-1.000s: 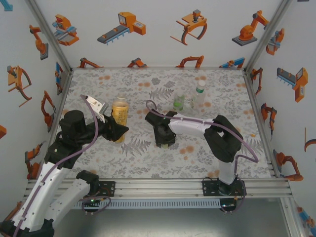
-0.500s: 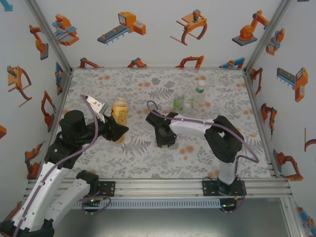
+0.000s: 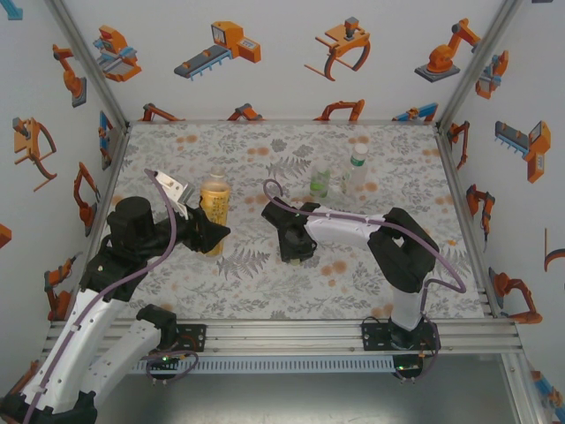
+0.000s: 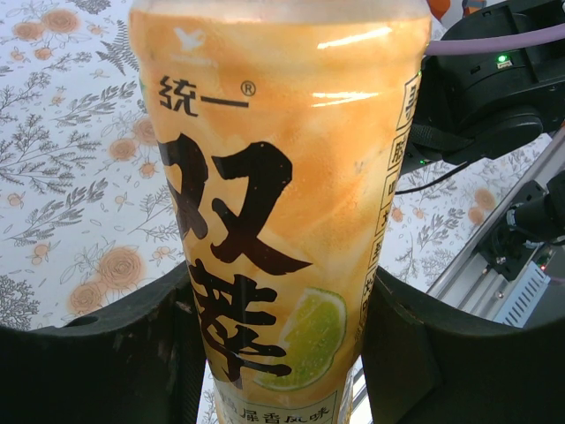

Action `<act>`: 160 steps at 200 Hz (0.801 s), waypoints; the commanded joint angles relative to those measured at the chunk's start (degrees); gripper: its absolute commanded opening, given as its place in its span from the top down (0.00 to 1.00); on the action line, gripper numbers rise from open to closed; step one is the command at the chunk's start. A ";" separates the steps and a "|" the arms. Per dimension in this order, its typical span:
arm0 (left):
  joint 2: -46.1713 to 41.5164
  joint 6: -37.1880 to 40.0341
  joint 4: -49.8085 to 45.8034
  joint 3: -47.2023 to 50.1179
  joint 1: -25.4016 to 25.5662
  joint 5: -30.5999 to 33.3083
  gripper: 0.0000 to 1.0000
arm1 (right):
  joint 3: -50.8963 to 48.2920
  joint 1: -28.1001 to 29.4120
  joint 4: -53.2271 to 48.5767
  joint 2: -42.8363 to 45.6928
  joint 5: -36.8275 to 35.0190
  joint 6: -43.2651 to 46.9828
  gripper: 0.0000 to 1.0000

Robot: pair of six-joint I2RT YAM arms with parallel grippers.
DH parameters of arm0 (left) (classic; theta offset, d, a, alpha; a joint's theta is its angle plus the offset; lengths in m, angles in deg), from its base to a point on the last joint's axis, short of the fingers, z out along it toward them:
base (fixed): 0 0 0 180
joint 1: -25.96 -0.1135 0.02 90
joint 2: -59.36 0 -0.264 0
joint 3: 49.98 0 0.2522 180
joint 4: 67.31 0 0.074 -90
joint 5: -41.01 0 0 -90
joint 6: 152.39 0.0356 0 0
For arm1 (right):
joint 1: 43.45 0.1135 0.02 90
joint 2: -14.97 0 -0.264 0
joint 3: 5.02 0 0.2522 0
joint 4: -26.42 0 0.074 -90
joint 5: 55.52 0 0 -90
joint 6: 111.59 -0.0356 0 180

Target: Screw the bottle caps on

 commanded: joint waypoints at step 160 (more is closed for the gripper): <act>4.18 10.67 -3.13 -1.40 1.23 -10.20 1.00 | -4.35 -0.03 3.00 16.44 2.69 5.10 0.91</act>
